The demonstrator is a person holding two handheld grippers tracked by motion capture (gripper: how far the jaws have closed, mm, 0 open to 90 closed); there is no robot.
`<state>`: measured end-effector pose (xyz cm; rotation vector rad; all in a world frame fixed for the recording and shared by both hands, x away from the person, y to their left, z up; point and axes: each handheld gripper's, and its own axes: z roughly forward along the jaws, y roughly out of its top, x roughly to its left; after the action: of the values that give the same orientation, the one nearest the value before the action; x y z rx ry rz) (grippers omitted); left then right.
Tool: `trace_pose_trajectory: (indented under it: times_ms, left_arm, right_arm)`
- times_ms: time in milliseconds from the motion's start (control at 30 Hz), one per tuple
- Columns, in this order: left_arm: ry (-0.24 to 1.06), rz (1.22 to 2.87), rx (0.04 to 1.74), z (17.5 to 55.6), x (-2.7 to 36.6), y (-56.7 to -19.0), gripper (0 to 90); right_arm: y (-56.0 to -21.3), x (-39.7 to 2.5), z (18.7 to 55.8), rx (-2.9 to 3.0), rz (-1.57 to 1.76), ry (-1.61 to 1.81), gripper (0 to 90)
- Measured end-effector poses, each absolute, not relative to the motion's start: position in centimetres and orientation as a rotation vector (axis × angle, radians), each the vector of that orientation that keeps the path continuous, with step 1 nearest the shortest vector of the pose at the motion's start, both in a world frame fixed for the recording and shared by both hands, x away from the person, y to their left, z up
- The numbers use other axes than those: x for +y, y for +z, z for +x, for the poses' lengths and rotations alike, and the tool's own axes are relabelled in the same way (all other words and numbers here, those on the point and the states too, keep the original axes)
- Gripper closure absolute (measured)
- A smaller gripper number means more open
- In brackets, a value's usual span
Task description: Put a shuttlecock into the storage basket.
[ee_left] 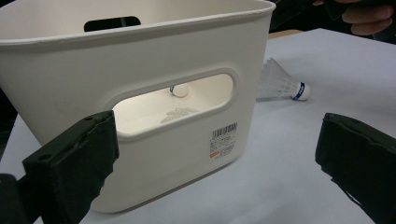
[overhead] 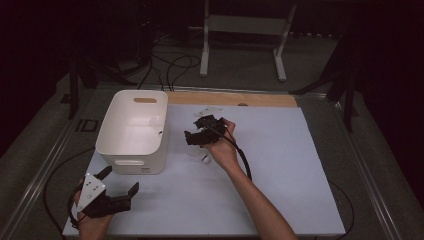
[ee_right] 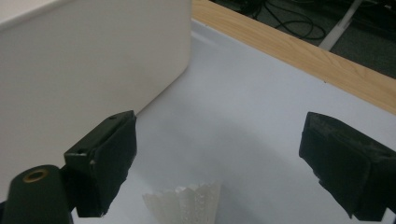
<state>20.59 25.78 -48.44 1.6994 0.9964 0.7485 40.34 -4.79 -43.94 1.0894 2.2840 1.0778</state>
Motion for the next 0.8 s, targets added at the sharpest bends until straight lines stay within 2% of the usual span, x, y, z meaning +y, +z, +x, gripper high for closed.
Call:
trace_pose_trajectory:
  times_ms: [800]
  left_arm:
    - [0.751,1.697,0.998,20.6,25.9,-48.4,0.0]
  right_arm:
    - [-45.8,-4.2,41.1,2.314,1.125,1.016,11.3]
